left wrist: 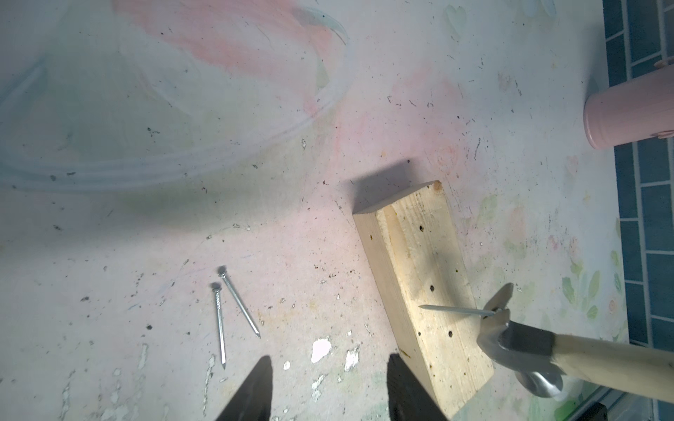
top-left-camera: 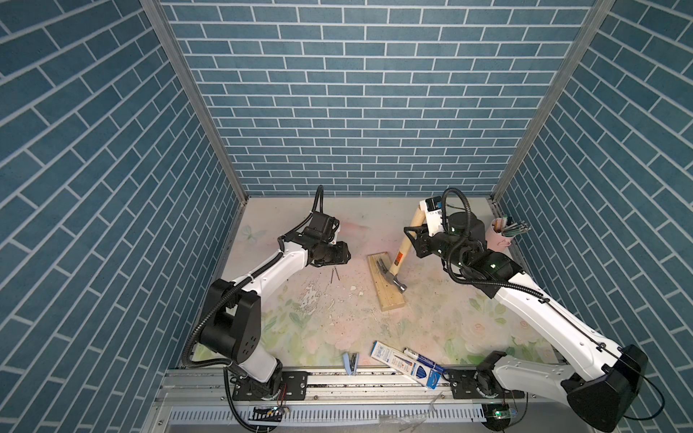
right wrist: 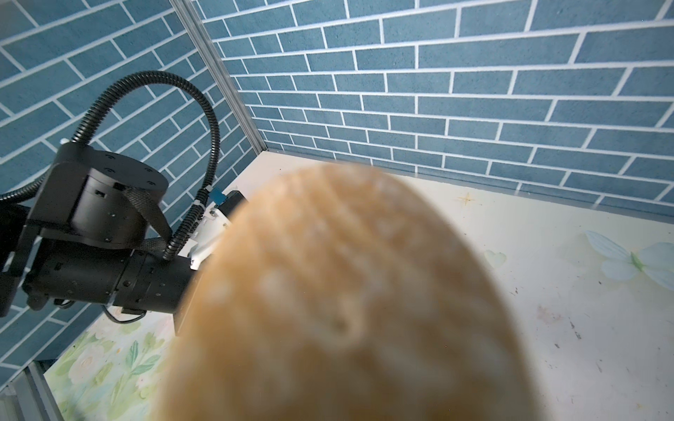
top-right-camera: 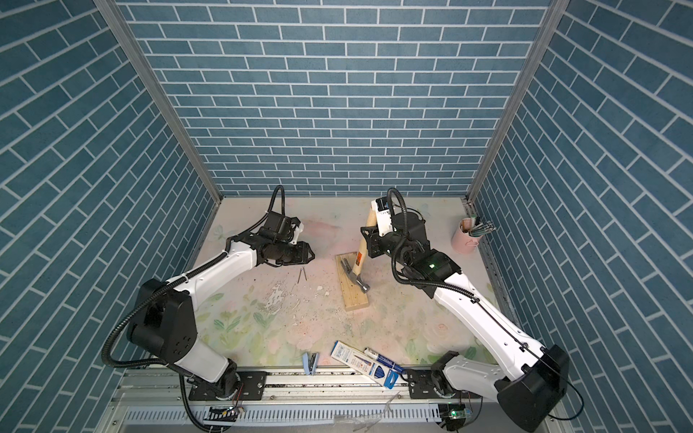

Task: Use a claw hammer to pull out a nail
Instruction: Remove the nail from the mounting plate, then pick up the nail with the hammer.

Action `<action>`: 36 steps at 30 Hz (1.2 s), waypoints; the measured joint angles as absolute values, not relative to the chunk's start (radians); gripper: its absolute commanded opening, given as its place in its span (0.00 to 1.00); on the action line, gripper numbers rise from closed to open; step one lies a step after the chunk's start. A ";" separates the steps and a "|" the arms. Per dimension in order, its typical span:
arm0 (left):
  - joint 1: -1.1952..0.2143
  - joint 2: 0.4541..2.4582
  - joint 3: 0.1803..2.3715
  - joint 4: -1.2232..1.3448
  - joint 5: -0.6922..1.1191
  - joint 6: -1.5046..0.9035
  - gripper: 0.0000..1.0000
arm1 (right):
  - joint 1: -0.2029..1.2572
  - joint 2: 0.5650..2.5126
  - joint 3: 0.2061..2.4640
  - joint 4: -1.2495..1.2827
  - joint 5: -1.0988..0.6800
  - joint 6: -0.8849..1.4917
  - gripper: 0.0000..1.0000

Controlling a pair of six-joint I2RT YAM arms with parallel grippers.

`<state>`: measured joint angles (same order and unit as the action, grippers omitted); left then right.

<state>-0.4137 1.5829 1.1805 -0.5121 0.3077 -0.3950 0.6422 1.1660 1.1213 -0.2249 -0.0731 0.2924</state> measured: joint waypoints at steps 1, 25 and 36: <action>-0.412 1.577 1.182 -0.521 0.309 -0.387 0.54 | 0.635 1.170 1.122 -0.225 -0.083 0.297 0.00; -0.411 1.513 1.258 -0.735 0.419 -0.152 0.64 | 0.395 1.431 1.308 -0.235 -0.586 0.475 0.00; -0.421 1.511 1.259 -0.746 0.468 -0.103 0.65 | 0.336 1.505 1.319 -0.147 -0.762 0.531 0.00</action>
